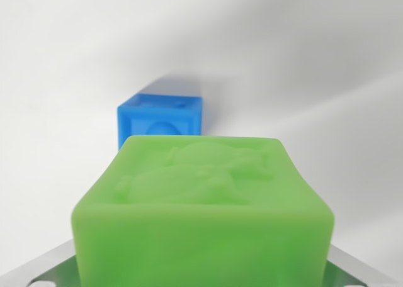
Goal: Stack cube
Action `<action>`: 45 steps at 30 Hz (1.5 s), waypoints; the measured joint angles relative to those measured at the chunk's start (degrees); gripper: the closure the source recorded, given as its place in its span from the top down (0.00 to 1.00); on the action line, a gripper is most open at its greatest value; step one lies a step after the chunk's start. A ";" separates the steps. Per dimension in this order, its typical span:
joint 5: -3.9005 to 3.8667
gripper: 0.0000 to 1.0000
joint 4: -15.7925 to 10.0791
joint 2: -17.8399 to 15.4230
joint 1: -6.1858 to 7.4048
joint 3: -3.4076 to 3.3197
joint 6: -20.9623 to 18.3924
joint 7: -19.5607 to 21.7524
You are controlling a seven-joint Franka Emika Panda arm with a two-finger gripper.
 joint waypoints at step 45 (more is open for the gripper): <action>-0.04 0.00 2.12 10.74 3.09 0.28 8.09 5.12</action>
